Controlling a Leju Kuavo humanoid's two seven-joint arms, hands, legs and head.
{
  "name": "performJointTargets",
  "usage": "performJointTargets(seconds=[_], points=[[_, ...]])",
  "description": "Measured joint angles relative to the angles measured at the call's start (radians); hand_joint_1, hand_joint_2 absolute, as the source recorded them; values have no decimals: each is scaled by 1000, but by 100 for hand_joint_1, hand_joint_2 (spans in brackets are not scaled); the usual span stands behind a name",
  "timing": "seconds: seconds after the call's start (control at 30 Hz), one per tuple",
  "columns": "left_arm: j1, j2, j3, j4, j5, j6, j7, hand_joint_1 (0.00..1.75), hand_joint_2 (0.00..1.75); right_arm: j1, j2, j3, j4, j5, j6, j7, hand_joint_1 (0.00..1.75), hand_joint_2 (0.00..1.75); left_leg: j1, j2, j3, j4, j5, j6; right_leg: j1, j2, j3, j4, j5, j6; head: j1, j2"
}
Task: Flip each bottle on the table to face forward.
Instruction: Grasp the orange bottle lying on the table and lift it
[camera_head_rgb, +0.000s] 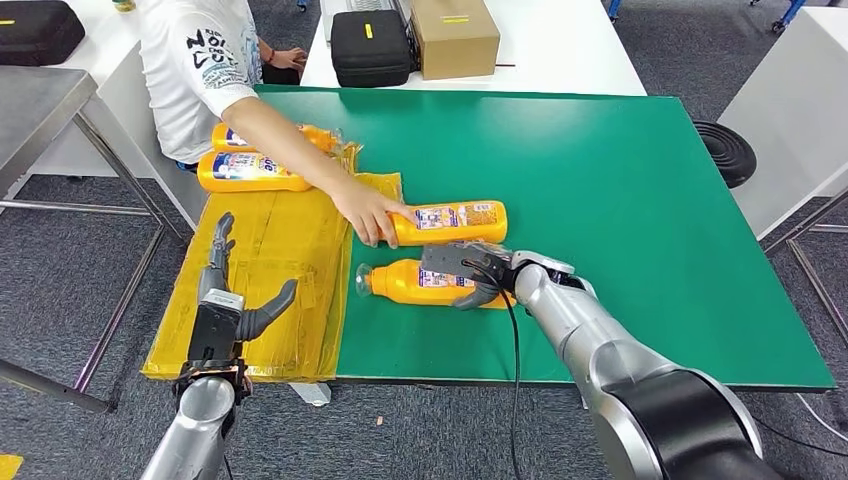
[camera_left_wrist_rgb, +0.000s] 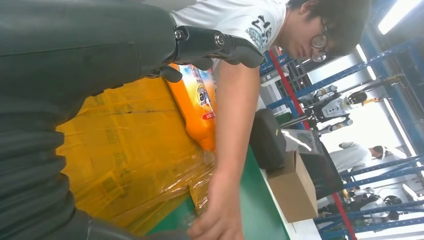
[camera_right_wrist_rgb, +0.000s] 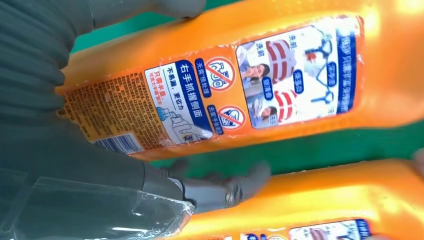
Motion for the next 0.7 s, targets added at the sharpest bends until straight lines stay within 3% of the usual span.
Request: performJointTargets(seconds=[0.37, 0.7], points=[[-29, -1, 1, 38, 15, -10, 2, 0, 175, -2, -1, 33, 9, 16, -2, 23, 175, 175, 0, 0, 1, 0, 0, 0, 0, 0, 1, 0, 0, 0, 0, 0], [-18, -3, 5, 39, 17, -10, 2, 0, 175, 18, -1, 39, 8, 6, -109, -28, 175, 175, 0, 1, 1, 0, 0, 0, 0, 0, 1, 0, 0, 0, 0, 0]])
